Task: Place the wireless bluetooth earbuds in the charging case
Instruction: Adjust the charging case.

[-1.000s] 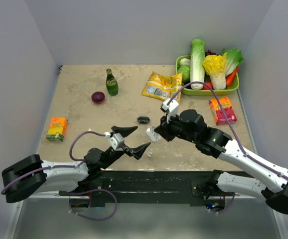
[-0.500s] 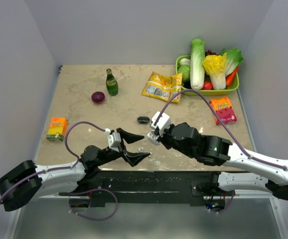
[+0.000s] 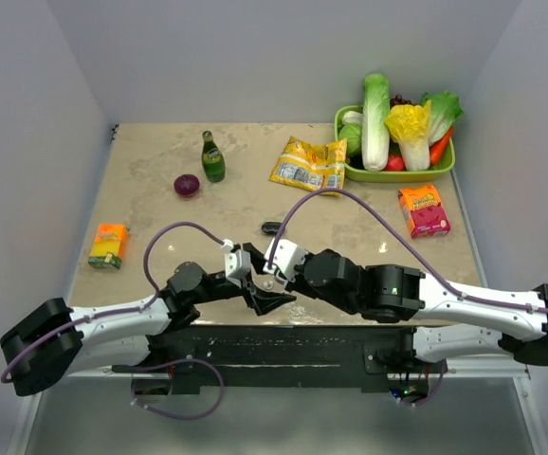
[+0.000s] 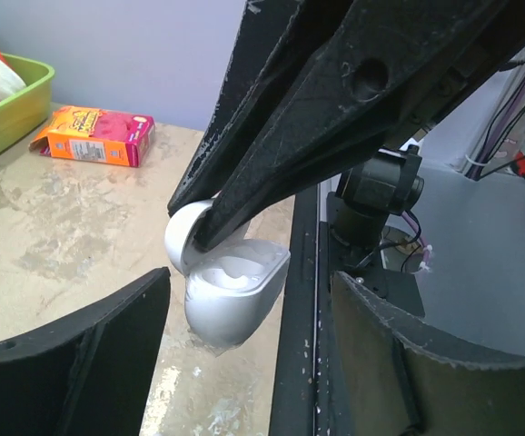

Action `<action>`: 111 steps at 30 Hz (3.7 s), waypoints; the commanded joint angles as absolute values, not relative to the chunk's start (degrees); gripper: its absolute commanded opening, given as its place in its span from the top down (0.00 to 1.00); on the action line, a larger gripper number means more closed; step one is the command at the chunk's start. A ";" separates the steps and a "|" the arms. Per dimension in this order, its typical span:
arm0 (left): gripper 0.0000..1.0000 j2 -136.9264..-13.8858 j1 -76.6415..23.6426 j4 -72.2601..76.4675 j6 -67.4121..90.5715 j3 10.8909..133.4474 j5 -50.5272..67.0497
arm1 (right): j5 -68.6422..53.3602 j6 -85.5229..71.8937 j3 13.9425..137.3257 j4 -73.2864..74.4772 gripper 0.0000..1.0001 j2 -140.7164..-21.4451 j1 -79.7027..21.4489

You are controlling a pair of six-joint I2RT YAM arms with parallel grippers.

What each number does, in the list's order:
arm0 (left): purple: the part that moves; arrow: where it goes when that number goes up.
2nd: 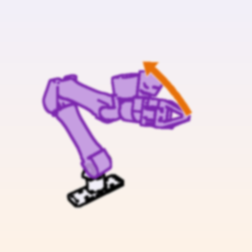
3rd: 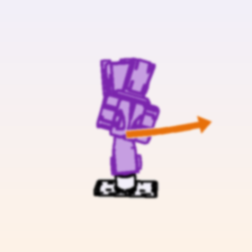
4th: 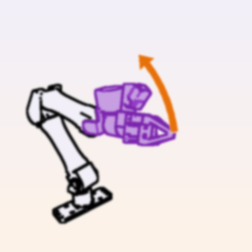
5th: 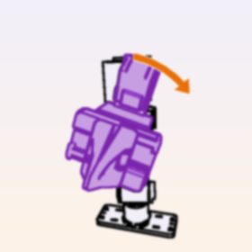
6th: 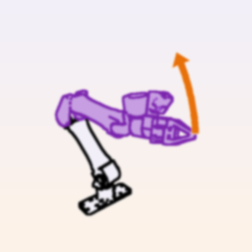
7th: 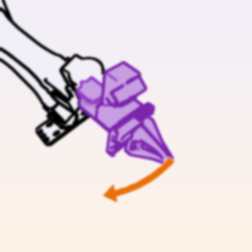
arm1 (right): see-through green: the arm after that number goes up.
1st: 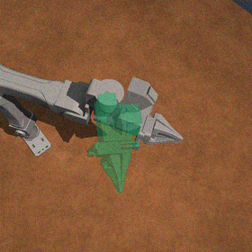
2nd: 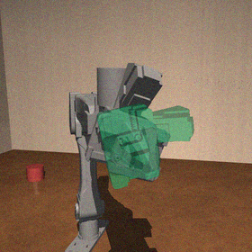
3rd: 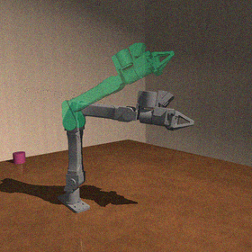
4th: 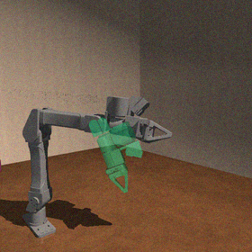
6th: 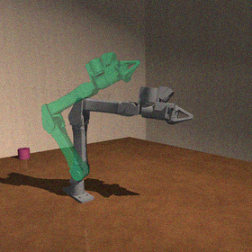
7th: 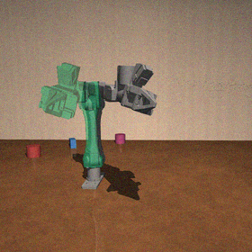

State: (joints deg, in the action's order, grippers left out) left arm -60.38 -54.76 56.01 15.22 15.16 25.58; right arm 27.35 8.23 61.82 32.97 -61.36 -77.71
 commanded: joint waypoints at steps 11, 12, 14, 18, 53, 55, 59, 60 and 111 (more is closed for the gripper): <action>0.51 -63.28 -54.49 55.81 13.45 18.37 28.83 | 28.04 9.32 62.93 31.29 1.00 -61.52 -78.66; 0.47 -63.37 -54.49 55.90 13.45 18.63 28.74 | 28.04 9.32 62.84 31.20 1.00 -61.70 -78.66; 0.43 -63.37 -54.49 55.90 13.71 18.72 28.57 | 28.12 9.32 62.84 31.11 1.00 -61.70 -78.66; 0.39 -63.02 -54.49 56.34 13.89 18.72 28.21 | 27.95 9.32 62.93 30.94 1.00 -62.05 -78.75; 0.43 -63.72 -54.49 60.03 16.61 17.75 27.60 | 29.44 9.31 62.23 29.80 1.00 -60.91 -78.93; 0.44 -64.16 -54.40 60.29 16.96 17.93 27.68 | 30.06 9.23 62.14 29.36 1.00 -60.56 -78.93; 0.48 -65.56 -54.23 61.96 18.10 18.19 28.12 | 31.29 9.23 61.96 29.18 1.00 -60.38 -79.28; 0.50 -65.83 -54.32 61.88 18.19 18.37 28.30 | 31.29 9.23 61.96 29.09 1.00 -60.47 -79.36; 0.54 -65.48 -50.71 60.91 18.11 19.77 28.03 | 26.37 8.00 62.23 29.53 1.00 -59.24 -80.86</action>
State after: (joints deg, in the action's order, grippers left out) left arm -65.65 -52.12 59.68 19.44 17.37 30.00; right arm 29.58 9.47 61.69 31.59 -60.58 -79.96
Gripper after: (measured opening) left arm 0.484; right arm 0.060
